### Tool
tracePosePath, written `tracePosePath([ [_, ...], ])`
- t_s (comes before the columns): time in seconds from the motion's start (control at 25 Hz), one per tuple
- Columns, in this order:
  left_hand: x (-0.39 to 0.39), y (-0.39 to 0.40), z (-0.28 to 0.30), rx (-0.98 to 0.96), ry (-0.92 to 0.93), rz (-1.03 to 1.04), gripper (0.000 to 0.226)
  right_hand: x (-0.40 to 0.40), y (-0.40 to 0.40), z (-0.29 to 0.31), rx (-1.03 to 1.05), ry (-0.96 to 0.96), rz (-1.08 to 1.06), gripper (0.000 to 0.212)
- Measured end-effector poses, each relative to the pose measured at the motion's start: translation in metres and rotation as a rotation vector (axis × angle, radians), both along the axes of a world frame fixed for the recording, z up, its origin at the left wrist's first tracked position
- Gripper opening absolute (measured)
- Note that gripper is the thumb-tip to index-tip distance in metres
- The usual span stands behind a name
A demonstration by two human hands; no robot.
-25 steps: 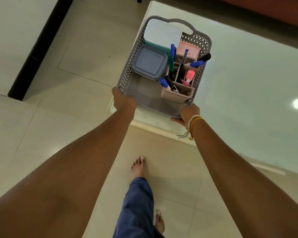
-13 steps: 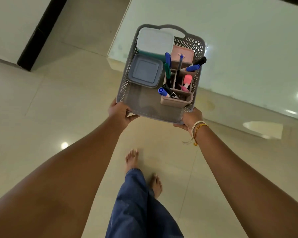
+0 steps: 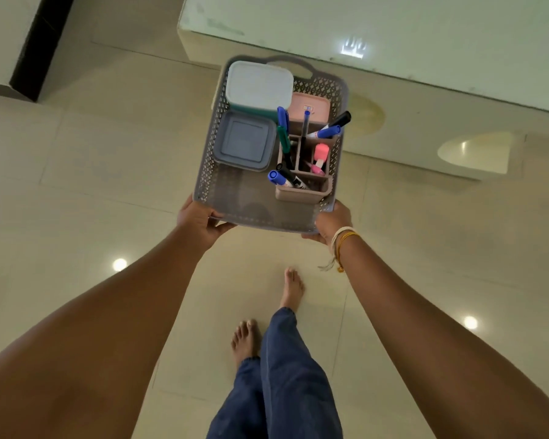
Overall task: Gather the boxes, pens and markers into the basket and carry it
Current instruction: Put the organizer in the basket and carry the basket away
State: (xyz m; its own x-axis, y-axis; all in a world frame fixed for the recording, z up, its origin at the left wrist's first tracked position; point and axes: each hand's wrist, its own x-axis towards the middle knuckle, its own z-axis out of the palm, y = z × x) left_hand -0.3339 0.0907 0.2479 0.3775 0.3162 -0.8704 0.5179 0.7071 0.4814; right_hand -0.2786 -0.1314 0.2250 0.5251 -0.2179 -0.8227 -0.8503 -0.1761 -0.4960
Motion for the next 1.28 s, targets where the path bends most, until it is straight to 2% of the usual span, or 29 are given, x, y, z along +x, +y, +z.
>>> tracePosePath([
  [0.2,-0.026,-0.008,-0.023,0.013,0.051,-0.02,0.083,-0.038,-0.012,-0.023,0.017,0.047,-0.031,0.04],
  [0.4,-0.015,-0.03,-0.065,-0.015,0.099,-0.035,0.085,-0.026,-0.028,-0.061,-0.009,0.106,-0.006,0.041],
  [0.68,0.052,-0.039,-0.173,0.014,0.101,-0.013,0.075,0.048,-0.035,-0.166,0.027,0.058,-0.007,0.04],
  [0.96,0.168,-0.028,-0.268,0.014,-0.073,-0.082,0.073,0.153,-0.027,-0.257,0.095,-0.088,-0.043,0.039],
  [1.04,0.196,-0.022,-0.286,0.053,-0.117,-0.117,0.064,0.179,-0.022,-0.273,0.107,-0.116,-0.067,0.036],
  [1.2,0.251,-0.005,-0.301,0.083,-0.23,-0.162,0.021,0.229,-0.007,-0.295,0.142,-0.197,-0.042,0.036],
  [1.28,0.277,0.002,-0.306,0.119,-0.266,-0.194,0.018,0.252,-0.002,-0.303,0.133,-0.24,-0.055,0.038],
])
